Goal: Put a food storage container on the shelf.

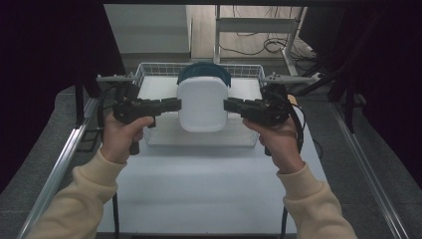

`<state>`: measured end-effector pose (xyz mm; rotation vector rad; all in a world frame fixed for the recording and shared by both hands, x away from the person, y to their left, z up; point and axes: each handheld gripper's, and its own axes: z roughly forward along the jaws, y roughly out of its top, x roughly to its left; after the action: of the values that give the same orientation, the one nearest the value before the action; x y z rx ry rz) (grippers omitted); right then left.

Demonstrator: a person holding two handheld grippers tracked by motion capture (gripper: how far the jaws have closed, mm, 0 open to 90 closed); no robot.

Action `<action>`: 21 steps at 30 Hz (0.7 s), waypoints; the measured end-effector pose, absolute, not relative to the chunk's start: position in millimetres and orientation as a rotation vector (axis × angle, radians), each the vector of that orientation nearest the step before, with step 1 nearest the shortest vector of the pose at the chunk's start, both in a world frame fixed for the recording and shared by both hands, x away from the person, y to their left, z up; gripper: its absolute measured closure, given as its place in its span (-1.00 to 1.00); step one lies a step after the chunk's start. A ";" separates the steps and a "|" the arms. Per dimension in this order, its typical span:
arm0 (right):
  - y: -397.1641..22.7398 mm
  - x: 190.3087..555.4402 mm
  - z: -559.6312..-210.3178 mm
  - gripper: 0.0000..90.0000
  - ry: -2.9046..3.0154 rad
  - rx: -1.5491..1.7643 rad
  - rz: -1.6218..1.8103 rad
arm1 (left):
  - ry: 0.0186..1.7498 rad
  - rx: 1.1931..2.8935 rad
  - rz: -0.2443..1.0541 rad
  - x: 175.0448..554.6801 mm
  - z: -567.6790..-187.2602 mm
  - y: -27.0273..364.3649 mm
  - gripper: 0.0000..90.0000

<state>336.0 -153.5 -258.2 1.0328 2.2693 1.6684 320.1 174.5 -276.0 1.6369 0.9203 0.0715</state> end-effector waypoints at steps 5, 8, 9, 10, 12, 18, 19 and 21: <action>-152.8 346.2 -241.4 0.76 2.251 1.020 1.698 | 0.913 1.640 0.097 328.5 -255.3 175.4 0.76; -151.9 353.1 -233.9 0.76 2.243 1.014 1.715 | 0.913 1.649 0.102 335.6 -246.3 176.9 0.76; -151.7 356.1 -232.5 0.76 2.243 1.015 1.722 | 0.916 1.649 0.105 337.9 -244.3 177.0 0.76; -151.4 359.0 -231.4 0.76 2.243 1.021 1.730 | 0.918 1.653 0.106 340.9 -242.5 177.3 0.76; -150.6 366.0 -229.7 0.76 2.247 1.027 1.735 | 0.923 1.654 0.105 345.6 -241.9 177.9 0.76; -149.3 383.5 -229.7 0.76 2.258 1.055 1.741 | 0.939 1.646 0.072 365.9 -241.8 181.0 0.76; -149.0 387.0 -229.1 0.76 2.257 1.057 1.745 | 0.942 1.642 0.066 370.0 -241.5 181.6 0.76; -147.7 394.6 -227.6 0.76 2.250 1.056 1.750 | 0.949 1.633 0.051 380.3 -241.1 183.6 0.76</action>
<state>394.6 -147.7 -227.6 1.0562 2.2503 1.7502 380.3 183.6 -241.1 1.6327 0.9490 0.0509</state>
